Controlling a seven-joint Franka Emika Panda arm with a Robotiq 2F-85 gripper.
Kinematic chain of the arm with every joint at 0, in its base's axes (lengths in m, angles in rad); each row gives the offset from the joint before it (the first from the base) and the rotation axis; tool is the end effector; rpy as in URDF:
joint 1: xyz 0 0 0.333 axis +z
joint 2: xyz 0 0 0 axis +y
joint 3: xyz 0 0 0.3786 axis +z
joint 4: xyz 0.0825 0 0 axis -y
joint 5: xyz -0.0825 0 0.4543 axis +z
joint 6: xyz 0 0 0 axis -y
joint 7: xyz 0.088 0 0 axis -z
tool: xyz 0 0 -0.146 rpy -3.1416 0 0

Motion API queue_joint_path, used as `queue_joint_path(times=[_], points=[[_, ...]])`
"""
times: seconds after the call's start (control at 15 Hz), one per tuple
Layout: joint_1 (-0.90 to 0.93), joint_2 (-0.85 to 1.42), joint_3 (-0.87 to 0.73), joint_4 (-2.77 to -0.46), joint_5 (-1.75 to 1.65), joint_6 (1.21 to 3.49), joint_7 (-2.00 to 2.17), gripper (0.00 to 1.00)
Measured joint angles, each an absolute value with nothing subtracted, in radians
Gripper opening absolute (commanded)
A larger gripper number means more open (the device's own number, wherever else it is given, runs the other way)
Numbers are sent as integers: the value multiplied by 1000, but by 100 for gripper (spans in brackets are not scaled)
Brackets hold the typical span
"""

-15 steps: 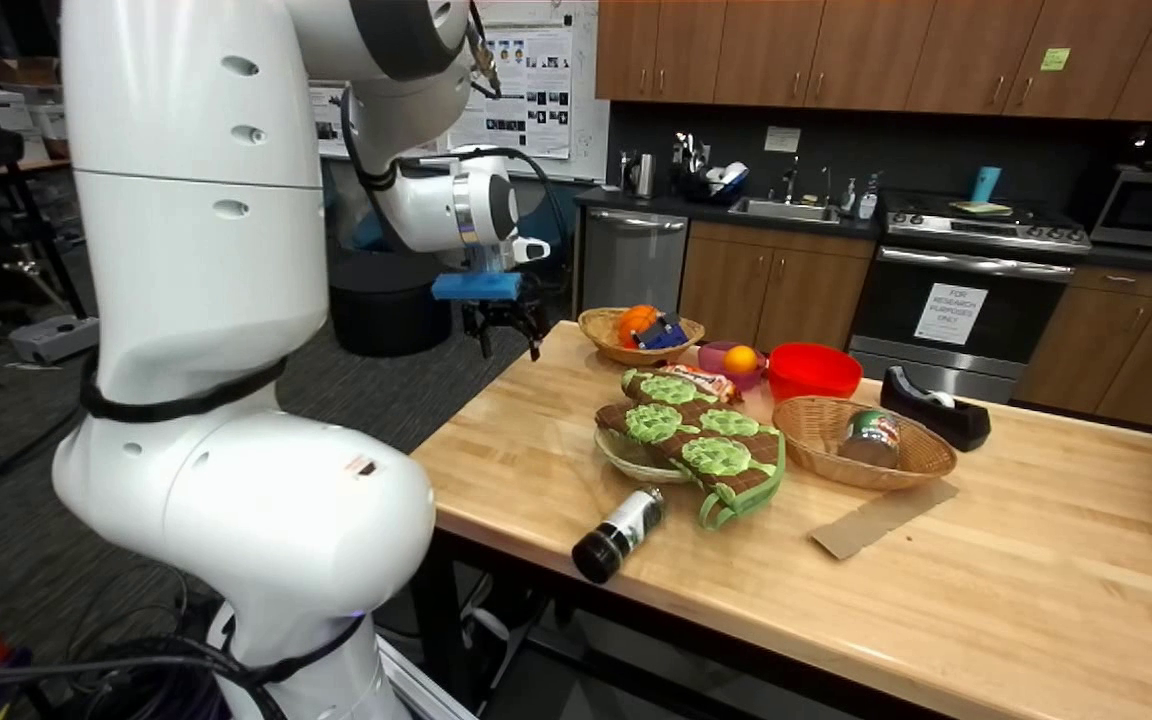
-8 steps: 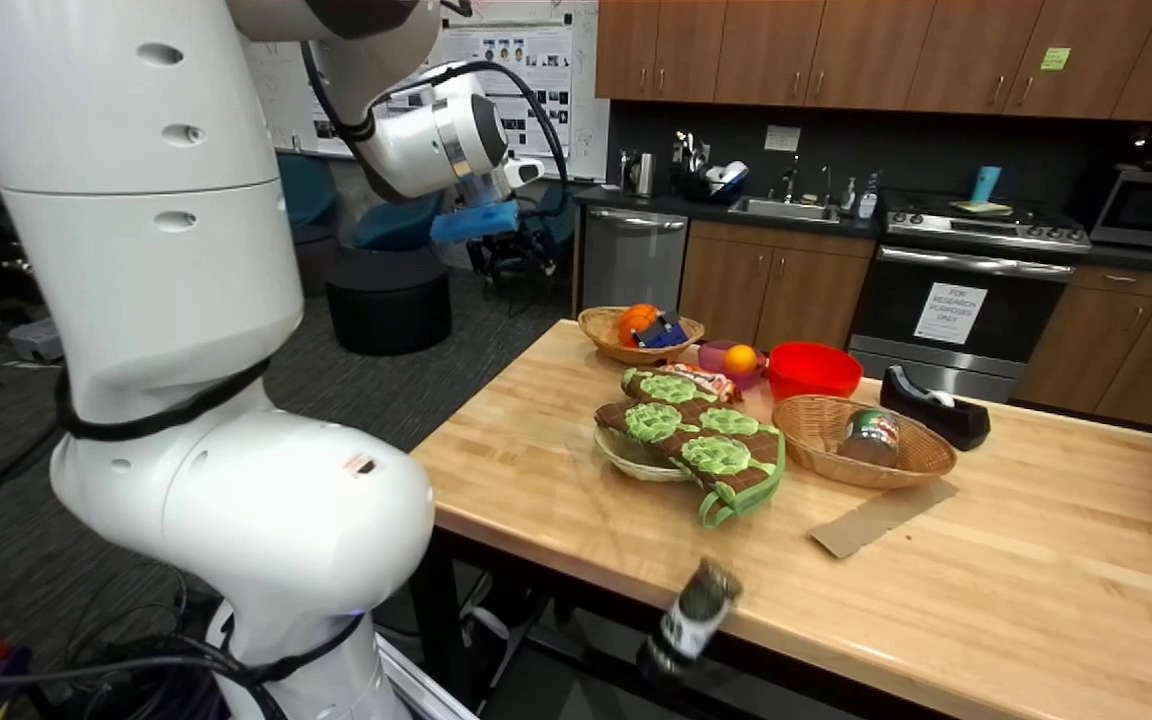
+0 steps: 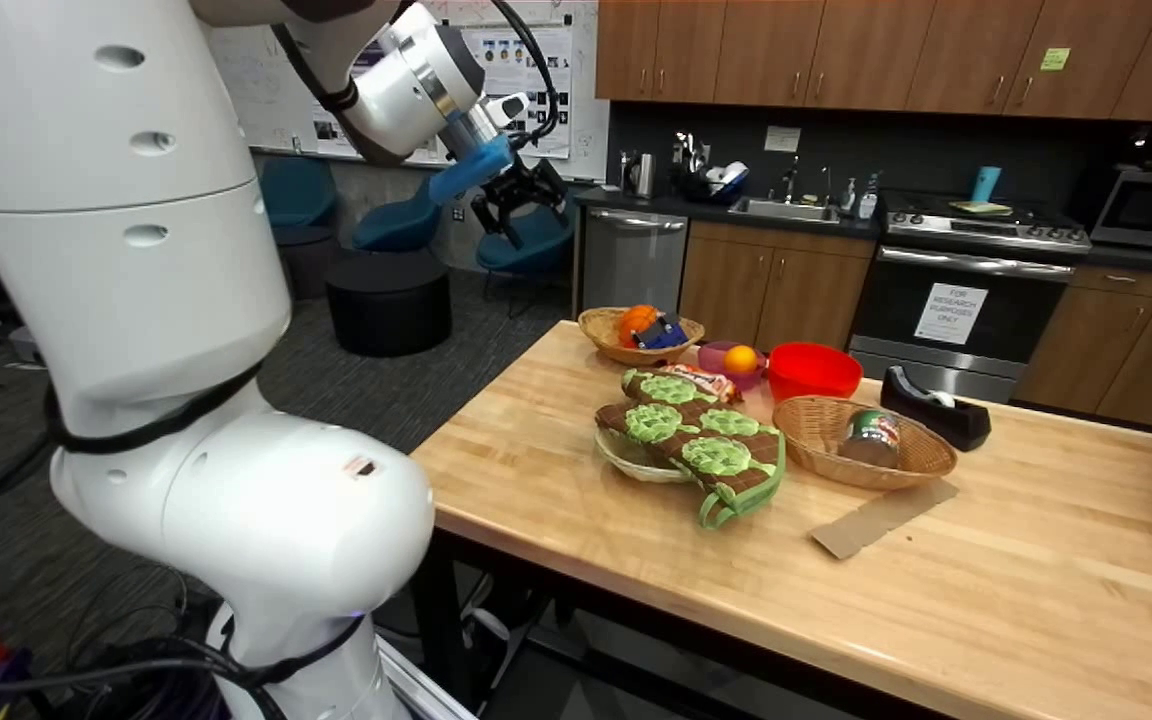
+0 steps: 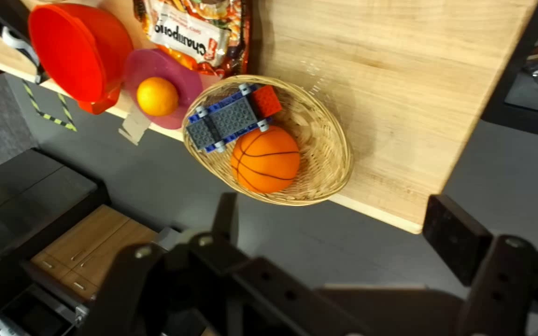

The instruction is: Pick up the small ball and put it into the red bowl

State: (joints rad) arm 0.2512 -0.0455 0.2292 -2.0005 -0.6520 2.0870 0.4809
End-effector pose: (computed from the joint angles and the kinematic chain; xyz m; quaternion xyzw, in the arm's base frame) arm 0.5817 0.2478 0.5037 0.9439 0.1395 0.1898 0.2317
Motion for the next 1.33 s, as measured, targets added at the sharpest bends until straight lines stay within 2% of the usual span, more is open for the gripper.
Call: queue_joint_path(times=[0.27, 0.6, 1.33], points=[[251, -8, 256, -1985, -713, 2051, 486, 100], [252, 143, 259, -1910, -713, 2053, 473, 100], [297, 452, 193, -1453, -638, 1856, 218, 100]])
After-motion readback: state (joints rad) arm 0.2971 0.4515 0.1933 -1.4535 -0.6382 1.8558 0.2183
